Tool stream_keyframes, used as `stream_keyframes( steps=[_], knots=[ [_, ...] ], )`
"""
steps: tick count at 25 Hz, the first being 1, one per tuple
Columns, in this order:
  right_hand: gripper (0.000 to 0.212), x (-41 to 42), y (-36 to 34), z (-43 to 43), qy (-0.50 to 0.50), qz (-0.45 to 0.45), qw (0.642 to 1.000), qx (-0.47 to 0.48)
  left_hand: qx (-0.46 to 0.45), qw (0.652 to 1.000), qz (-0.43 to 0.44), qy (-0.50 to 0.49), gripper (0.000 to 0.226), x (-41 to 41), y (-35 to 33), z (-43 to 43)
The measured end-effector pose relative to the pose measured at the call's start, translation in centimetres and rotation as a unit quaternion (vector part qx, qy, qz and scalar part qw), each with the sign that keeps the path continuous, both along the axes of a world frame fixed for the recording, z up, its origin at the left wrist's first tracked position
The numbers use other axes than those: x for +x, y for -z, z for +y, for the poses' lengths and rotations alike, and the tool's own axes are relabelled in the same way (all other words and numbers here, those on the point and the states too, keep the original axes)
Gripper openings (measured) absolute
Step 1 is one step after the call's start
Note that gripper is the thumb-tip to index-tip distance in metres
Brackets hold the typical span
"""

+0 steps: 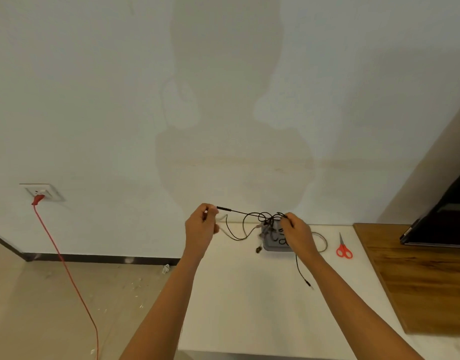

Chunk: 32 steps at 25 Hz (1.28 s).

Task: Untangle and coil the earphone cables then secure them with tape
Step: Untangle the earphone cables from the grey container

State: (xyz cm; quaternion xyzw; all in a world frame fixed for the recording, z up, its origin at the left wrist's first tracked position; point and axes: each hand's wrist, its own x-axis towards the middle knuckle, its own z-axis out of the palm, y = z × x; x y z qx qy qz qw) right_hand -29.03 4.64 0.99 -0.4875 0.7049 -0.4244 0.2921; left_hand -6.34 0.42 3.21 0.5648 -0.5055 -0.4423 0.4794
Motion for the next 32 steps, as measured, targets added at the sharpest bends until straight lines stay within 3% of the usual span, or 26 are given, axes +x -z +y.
stream_keyframes(
  steps=[4,7,15,19,23,25,27,29,32],
  knots=[
    [0.024,-1.2,-0.8,-0.3,0.051,0.007,0.999,-0.016,-0.022,0.991,-0.135,0.005,0.016,0.6,2.0,0.3],
    [0.022,-2.3,-1.9,-0.4,0.112,-0.028,0.993,-0.023,0.025,0.992,-0.12,-0.036,0.018,1.1,3.4,0.6],
    [0.026,-3.8,-5.7,-1.5,0.191,-0.29,0.933,-0.098,0.075,0.98,-0.173,-0.063,0.017,0.4,6.1,2.3],
    [0.021,-4.1,-8.8,-1.4,0.095,-0.35,0.927,-0.09,0.12,0.967,-0.222,0.021,0.031,0.5,7.0,2.1],
    [0.02,-3.6,-10.4,-1.0,-0.051,-0.284,0.957,-0.028,0.188,0.908,-0.325,0.186,0.032,-0.6,5.9,1.8],
    [0.022,-2.9,-10.9,-1.1,-0.084,-0.242,0.967,-0.011,0.159,0.907,-0.314,0.232,0.059,-2.2,4.0,1.9],
    [0.025,-2.0,-11.2,-1.2,-0.121,-0.196,0.973,0.005,0.08,0.923,-0.243,0.287,0.077,-4.9,2.0,2.0],
    [0.025,-1.0,-11.6,-1.2,-0.153,-0.169,0.974,0.006,0.019,0.925,-0.168,0.341,0.067,-7.6,0.6,2.2],
    [0.023,-0.5,-12.7,-1.3,-0.139,-0.175,0.973,-0.054,-0.007,0.941,-0.08,0.327,0.023,-9.1,0.8,2.1]
  ],
)
